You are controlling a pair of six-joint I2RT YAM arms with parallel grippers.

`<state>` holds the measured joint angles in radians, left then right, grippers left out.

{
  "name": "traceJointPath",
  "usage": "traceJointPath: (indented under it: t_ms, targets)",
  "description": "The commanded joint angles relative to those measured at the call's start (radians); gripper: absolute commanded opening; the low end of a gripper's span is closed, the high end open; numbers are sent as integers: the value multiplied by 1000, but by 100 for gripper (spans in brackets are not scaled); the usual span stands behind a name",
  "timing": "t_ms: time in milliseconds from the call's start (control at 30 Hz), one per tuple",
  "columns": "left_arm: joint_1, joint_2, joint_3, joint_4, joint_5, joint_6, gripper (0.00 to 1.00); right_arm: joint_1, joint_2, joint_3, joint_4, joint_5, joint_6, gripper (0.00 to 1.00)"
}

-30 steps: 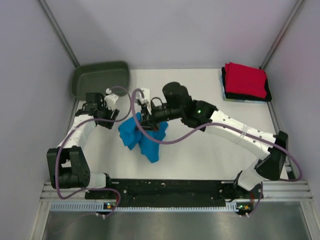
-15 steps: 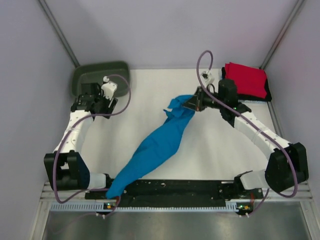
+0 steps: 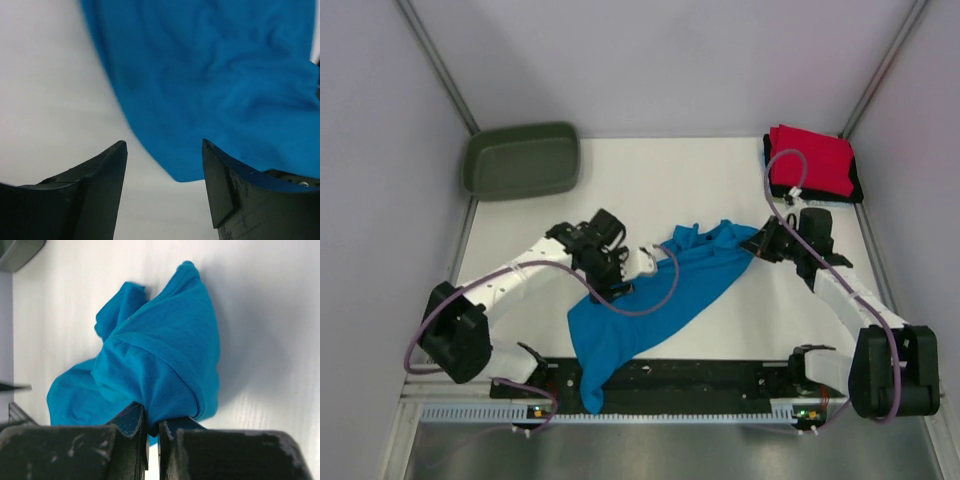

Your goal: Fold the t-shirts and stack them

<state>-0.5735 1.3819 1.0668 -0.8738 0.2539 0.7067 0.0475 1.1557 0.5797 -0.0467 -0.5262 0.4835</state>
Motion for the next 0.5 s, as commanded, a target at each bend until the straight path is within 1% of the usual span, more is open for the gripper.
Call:
traceJointPath:
  t_ms: [0, 67, 133, 167, 200, 267, 300, 333, 400, 467]
  targets:
    - [-198, 34, -106, -137, 10, 51, 67, -34, 18, 17, 50, 94, -11, 3]
    - [-241, 52, -165, -59, -76, 30, 69, -35, 42, 31, 50, 91, -26, 4]
    - [-243, 87, -186, 27, -163, -5, 70, -35, 55, 40, 50, 88, -31, 4]
    - [-239, 107, -197, 80, -227, -27, 70, -35, 56, 42, 50, 89, -31, 4]
    - [-238, 124, -211, 167, -326, -51, 73, -35, 59, 42, 50, 91, -34, 4]
    - [-204, 149, -252, 339, -474, -76, 74, -35, 58, 45, 21, 97, -42, 4]
    - [-177, 158, -243, 375, -484, -85, 74, -35, 56, 46, 16, 100, -46, 4]
    - [-142, 166, -226, 378, -435, -93, 73, -35, 55, 49, 10, 103, -52, 4]
    - [-66, 149, -202, 355, -266, -79, 70, -35, 52, 52, -7, 112, -69, 4]
    - [18, 96, -208, 323, -5, -15, 69, -35, 49, 51, -18, 121, -82, 4]
